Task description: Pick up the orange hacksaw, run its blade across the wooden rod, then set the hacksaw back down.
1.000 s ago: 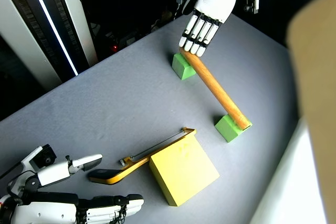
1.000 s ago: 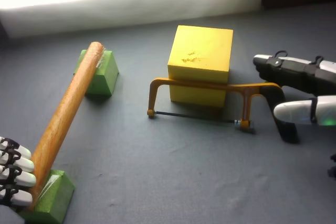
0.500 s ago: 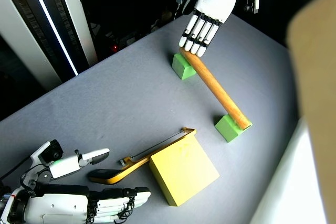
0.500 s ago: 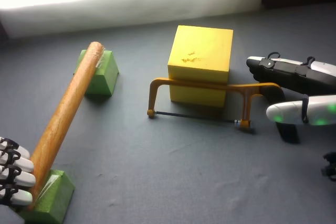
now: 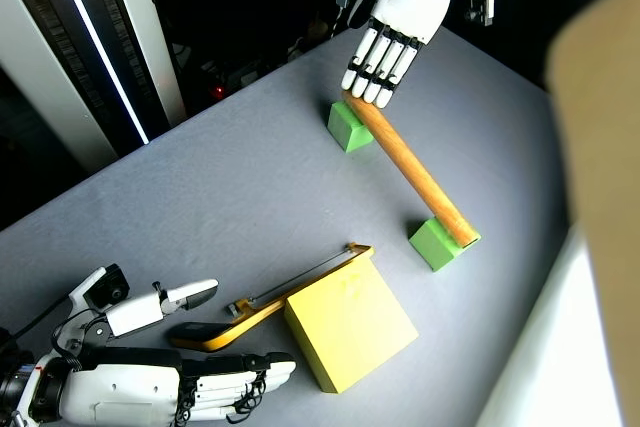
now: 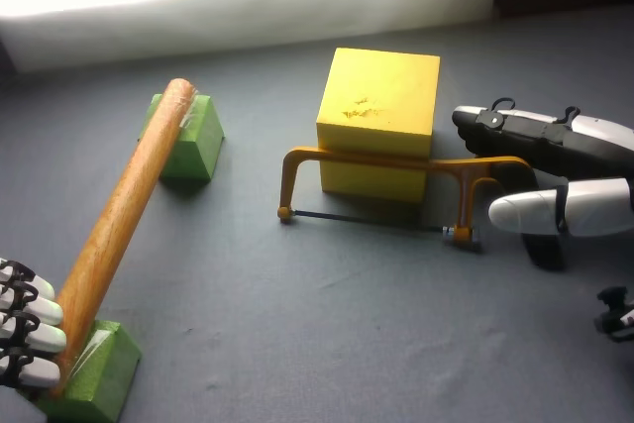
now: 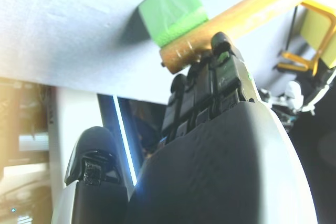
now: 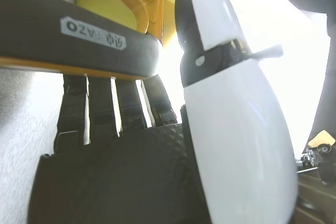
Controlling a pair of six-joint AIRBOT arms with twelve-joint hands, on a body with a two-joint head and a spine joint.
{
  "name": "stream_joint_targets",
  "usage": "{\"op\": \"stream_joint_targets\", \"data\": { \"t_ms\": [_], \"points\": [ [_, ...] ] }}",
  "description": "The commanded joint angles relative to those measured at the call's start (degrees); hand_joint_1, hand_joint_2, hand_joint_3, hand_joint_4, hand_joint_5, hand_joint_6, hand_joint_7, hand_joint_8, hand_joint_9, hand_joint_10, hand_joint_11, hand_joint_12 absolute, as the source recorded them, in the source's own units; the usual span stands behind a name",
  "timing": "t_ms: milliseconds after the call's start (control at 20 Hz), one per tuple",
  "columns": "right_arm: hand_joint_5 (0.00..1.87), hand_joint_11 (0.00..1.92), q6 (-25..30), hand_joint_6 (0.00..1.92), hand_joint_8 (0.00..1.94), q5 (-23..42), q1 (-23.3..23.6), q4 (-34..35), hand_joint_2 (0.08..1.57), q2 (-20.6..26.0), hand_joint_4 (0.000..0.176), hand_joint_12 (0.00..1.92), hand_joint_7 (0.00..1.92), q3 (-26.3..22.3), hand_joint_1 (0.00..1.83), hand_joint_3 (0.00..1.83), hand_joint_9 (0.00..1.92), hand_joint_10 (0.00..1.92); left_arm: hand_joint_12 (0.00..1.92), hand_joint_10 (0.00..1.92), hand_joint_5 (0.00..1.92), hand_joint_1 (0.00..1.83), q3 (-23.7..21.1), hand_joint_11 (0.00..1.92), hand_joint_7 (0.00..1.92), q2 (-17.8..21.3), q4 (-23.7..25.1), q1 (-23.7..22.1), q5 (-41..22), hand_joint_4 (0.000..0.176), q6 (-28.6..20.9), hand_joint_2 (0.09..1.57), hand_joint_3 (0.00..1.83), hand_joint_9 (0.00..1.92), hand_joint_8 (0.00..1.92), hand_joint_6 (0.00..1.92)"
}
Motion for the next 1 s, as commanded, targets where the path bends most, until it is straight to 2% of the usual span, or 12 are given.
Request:
{"op": "stream_joint_targets", "data": {
  "t_ms": [0, 150, 250, 400, 500, 550, 600, 650, 700, 800, 850, 950],
  "points": [
    [0.12, 0.00, 0.4, 0.00, 0.00, 5.9, 0.4, 2.0, 1.07, 0.1, 0.000, 0.68, 0.12, -0.1, 0.93, 0.00, 0.16, 0.01, 0.17, 0.00, 0.02, 0.11, 0.3, 0.00, 0.03, 0.0, -2.6, -0.3, -1.0, 0.000, 0.2, 1.30, 0.00, 0.03, 0.00, 0.00],
    [0.14, 0.00, -0.1, 0.01, 0.00, 5.4, 0.5, 1.6, 1.09, 0.0, 0.000, 0.65, 0.11, -0.3, 0.93, 0.00, 0.14, 0.00, 0.21, 0.00, 0.03, 0.14, 0.2, 0.00, 0.05, 0.0, -2.9, -0.3, -1.0, 0.000, 0.3, 1.30, 0.00, 0.04, 0.00, 0.00],
    [0.36, 0.01, -0.6, 0.01, 0.02, 5.0, 0.5, 1.3, 1.11, -0.1, 0.000, 1.07, 0.37, -0.5, 1.00, 0.00, 0.40, 0.03, 0.22, 0.00, 0.04, 0.17, 0.2, 0.00, 0.05, 0.0, -2.9, -0.3, -0.9, 0.000, 0.3, 1.29, 0.00, 0.05, 0.00, 0.00],
    [0.68, 0.41, -1.1, 0.04, 0.05, 4.6, 0.4, 1.2, 1.14, -0.1, 0.000, 1.22, 0.79, -0.7, 1.11, 0.00, 0.85, 0.12, 0.18, 0.00, 0.02, 0.10, 0.3, 0.00, 0.03, 0.0, -2.9, -0.2, -0.9, 0.000, 0.3, 1.31, 0.00, 0.03, 0.00, 0.00],
    [0.81, 0.56, -1.3, 0.03, 0.05, 4.3, 0.5, 1.2, 1.12, -0.3, 0.000, 1.27, 0.95, -0.7, 1.16, 0.00, 0.98, 0.18, 0.15, 0.00, 0.03, 0.12, 0.2, 0.00, 0.04, 0.0, -2.9, -0.2, -0.8, 0.000, 0.3, 1.30, 0.00, 0.03, 0.00, 0.01],
    [0.83, 0.78, -1.5, 0.82, 0.80, 4.4, 0.5, 1.2, 1.13, -0.3, 0.000, 1.26, 1.06, -0.8, 1.24, 0.00, 1.13, 0.32, 0.23, 0.00, 0.04, 0.13, 0.2, 0.00, 0.06, 0.0, -2.9, -0.2, -0.8, 0.000, 0.3, 1.30, 0.00, 0.05, 0.00, 0.00],
    [0.82, 0.86, -1.7, 1.00, 1.00, 4.6, 0.5, 1.2, 1.14, -0.3, 0.000, 1.34, 1.06, -0.8, 1.25, 0.00, 1.17, 0.48, 0.28, 0.01, 0.05, 0.14, 0.2, 0.00, 0.07, 0.0, -2.9, -0.2, -0.8, 0.000, 0.3, 1.29, 0.00, 0.07, 0.00, 0.00],
    [0.83, 0.97, -2.0, 1.03, 1.02, 4.7, 0.5, 1.2, 1.13, -0.3, 0.000, 1.40, 1.07, -0.9, 1.26, 0.00, 1.22, 0.64, 0.33, 0.01, 0.06, 0.13, 0.2, 0.00, 0.09, 0.0, -2.9, -0.2, -0.8, 0.000, 0.3, 1.29, 0.00, 0.08, 0.00, 0.00],
    [0.88, 1.01, -2.1, 0.87, 0.95, 4.7, 0.5, 1.2, 1.10, -0.4, 0.000, 1.39, 1.05, -1.0, 1.37, 0.01, 1.11, 1.06, 0.32, 0.00, 0.06, 0.14, 0.2, 0.00, 0.09, 0.0, -2.9, -0.2, -0.8, 0.000, 0.5, 1.29, 0.00, 0.08, 0.00, 0.00],
    [0.94, 1.05, -2.9, 0.75, 0.94, 5.1, 0.5, 1.2, 1.08, -0.4, 0.000, 1.36, 1.05, -1.4, 1.40, 0.00, 1.09, 1.16, 0.33, 0.00, 0.07, 0.13, 0.2, 0.00, 0.09, 0.0, -3.3, -0.2, -0.5, 0.000, 0.5, 1.29, 0.00, 0.07, 0.00, 0.00],
    [0.89, 1.06, -3.1, 0.82, 1.05, 5.2, 0.5, 1.2, 1.11, -0.4, 0.000, 1.32, 0.96, -1.7, 1.39, 0.01, 1.02, 1.23, 0.24, 0.00, 0.05, 0.10, 0.1, 0.00, 0.06, 0.0, -3.4, -0.2, -0.4, 0.000, 0.6, 1.30, 0.00, 0.05, 0.00, 0.00],
    [0.89, 1.04, -3.4, 0.87, 1.02, 5.5, 0.5, 1.2, 1.11, -0.3, 0.000, 1.32, 0.96, -2.2, 1.39, 0.00, 1.01, 1.23, 0.26, 0.00, 0.06, 0.15, 0.1, 0.00, 0.07, 0.0, -3.6, -0.2, -0.4, 0.000, 0.6, 1.30, 0.00, 0.06, 0.00, 0.00]
  ]
}}
